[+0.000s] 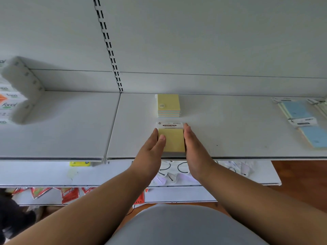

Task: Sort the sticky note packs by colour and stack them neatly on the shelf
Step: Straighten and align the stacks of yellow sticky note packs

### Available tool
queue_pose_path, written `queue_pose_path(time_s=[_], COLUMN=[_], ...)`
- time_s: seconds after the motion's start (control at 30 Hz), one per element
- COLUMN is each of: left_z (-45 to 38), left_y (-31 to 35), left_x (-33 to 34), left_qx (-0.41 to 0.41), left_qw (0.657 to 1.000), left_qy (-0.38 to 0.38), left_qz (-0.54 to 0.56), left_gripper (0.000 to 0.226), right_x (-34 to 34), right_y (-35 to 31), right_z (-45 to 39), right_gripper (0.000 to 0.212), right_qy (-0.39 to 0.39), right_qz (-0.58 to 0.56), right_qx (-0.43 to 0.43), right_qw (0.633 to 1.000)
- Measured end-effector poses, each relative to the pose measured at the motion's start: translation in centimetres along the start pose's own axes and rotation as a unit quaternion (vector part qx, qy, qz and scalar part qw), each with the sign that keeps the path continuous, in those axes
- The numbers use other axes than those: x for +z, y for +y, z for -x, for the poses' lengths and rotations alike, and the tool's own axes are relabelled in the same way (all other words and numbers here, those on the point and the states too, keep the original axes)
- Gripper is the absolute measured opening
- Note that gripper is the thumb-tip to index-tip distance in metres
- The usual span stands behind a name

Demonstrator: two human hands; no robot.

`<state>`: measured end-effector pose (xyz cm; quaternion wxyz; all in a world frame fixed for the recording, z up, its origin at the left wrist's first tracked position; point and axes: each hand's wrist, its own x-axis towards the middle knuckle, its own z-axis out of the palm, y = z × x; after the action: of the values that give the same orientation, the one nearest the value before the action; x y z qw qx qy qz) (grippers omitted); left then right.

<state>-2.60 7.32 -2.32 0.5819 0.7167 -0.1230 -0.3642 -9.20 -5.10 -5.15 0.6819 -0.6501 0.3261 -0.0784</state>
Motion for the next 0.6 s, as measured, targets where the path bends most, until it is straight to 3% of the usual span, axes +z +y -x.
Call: queue_pose_path(time_s=[0.13, 0.3, 0.47, 0.6], left_z=[0.4, -0.1, -2.3, -4.1], left_y=[0.7, 1.3, 2.7, 3.2], left_x=[-0.2, 0.2, 4.6, 9.5], left_qx=[0.014, 0.120, 0.241, 0.268], left_qw=[1.000, 0.979, 0.944, 0.926], left_qy=[0.000, 0.100, 0.051, -0.013], left_qz=[0.005, -0.134, -0.220, -0.266], left_gripper=[0.046, 0.048, 0.031, 0.027], right_x=[-0.3, -3.6, -10.3, -16.0], right_y=[0.3, -2.5, -4.2, -4.7], right_z=[-0.3, -0.3, -0.7, 0.0], right_gripper=[0.101, 0.057, 0.041, 0.032], right_qy=[0.006, 0.115, 0.216, 0.254], right_qz=[0.029, 0.072, 0.232, 0.315], right_qx=[0.001, -0.038, -0.111, -0.121], right_qw=[1.000, 0.990, 0.942, 0.906])
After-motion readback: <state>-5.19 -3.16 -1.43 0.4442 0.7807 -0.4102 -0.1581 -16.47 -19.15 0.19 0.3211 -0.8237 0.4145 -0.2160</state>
